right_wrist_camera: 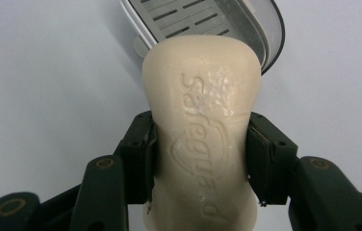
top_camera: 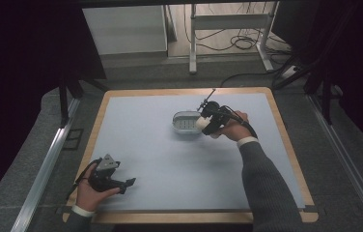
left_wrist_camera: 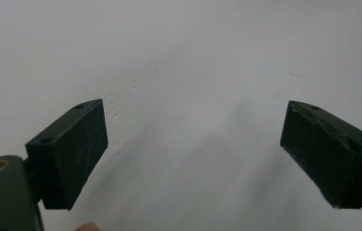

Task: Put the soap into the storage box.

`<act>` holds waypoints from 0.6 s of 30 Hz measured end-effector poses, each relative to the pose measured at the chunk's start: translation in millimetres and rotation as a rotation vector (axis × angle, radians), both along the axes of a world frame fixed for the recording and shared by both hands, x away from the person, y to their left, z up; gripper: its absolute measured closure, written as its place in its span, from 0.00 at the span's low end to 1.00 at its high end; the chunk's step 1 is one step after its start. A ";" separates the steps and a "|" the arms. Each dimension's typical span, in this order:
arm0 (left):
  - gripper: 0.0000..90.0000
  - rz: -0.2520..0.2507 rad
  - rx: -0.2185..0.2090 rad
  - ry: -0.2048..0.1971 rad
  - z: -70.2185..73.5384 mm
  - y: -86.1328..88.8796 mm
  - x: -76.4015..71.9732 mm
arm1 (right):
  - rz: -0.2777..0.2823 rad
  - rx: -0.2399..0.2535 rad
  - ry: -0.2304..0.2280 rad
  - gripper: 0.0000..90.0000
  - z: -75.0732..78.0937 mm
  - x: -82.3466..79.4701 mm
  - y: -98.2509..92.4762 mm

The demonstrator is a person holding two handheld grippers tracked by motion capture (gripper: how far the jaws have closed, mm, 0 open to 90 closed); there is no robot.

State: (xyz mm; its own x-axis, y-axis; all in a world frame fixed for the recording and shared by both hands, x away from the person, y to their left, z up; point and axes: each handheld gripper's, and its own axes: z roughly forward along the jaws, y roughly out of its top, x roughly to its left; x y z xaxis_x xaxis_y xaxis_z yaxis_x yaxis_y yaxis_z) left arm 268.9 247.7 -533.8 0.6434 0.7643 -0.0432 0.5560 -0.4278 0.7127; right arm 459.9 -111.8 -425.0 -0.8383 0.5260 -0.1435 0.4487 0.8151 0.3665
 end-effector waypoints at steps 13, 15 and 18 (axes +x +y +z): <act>0.11 -0.004 0.008 -0.001 0.0 0.8 0.4 | 0.013 -0.004 -0.002 0.55 -1.0 9.0 10.2; 0.11 -0.005 0.008 -0.001 -0.2 0.7 0.4 | 0.019 -0.002 -0.003 0.55 -1.1 10.3 10.9; 0.11 -0.008 0.014 0.000 -1.2 -0.2 0.7 | 0.030 -0.009 -0.008 0.55 -0.8 13.9 15.0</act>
State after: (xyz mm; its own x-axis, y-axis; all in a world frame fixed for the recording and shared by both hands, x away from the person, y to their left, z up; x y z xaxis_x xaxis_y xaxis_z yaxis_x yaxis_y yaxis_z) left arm 269.7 247.4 -535.0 0.6496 0.7596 -0.0327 0.5527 -0.4422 0.7064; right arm 473.8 -96.8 -425.8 -0.8526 0.4991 -0.1546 0.4211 0.8316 0.3622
